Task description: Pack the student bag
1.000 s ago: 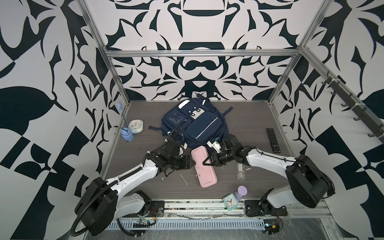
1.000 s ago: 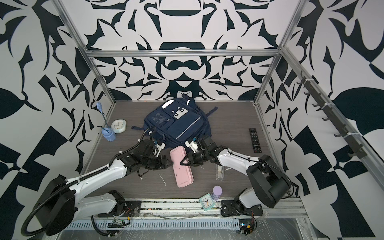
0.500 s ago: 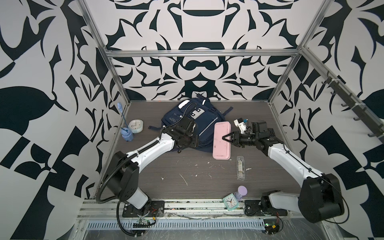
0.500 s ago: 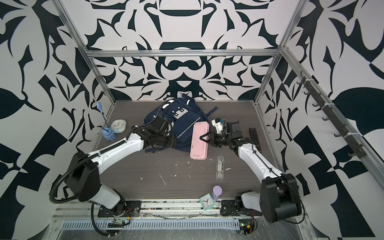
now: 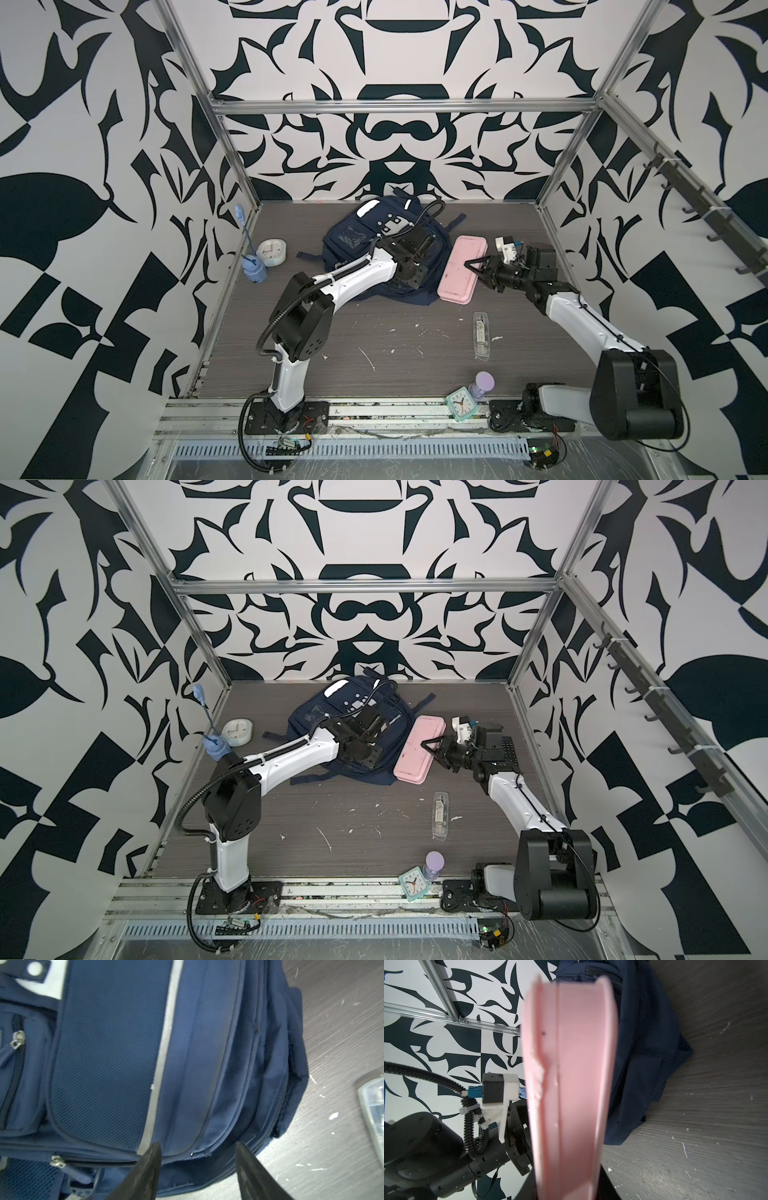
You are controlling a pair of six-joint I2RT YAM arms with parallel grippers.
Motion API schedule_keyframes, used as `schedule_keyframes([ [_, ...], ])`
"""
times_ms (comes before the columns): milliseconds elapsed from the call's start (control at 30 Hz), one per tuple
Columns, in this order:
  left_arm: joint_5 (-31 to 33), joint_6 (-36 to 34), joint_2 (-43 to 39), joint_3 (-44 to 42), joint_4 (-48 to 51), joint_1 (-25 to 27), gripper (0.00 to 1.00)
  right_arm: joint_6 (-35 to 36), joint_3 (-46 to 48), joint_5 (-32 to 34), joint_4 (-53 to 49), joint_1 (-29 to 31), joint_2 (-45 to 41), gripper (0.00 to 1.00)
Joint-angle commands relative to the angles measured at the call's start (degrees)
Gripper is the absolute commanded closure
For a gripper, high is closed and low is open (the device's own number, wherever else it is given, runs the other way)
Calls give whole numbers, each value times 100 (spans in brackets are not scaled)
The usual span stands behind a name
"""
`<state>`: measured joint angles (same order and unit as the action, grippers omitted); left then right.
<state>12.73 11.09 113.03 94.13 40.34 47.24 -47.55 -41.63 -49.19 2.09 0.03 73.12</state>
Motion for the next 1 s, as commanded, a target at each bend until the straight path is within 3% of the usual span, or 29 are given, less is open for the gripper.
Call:
schedule_keyframes([
  [0, 363, -306, 236, 250, 457, 17, 40, -83, 47, -204, 384, -43, -176, 85],
  [233, 821, -557, 700, 608, 619, 39, 44, -90, 115, -252, 364, -65, -283, 85],
  [300, 897, -622, 827, 740, 679, 39, 49, -88, 128, -254, 346, -58, -325, 85],
  [500, 924, -622, 685, 943, 692, 37, 100, -86, 172, -233, 266, -63, -421, 84],
  [767, 789, -734, -107, 1300, 666, 6, 100, -88, 155, -163, 248, -60, -369, 83],
  [967, 342, -639, -392, 1913, 980, -176, 100, -252, 120, -40, 496, -52, -173, 82],
])
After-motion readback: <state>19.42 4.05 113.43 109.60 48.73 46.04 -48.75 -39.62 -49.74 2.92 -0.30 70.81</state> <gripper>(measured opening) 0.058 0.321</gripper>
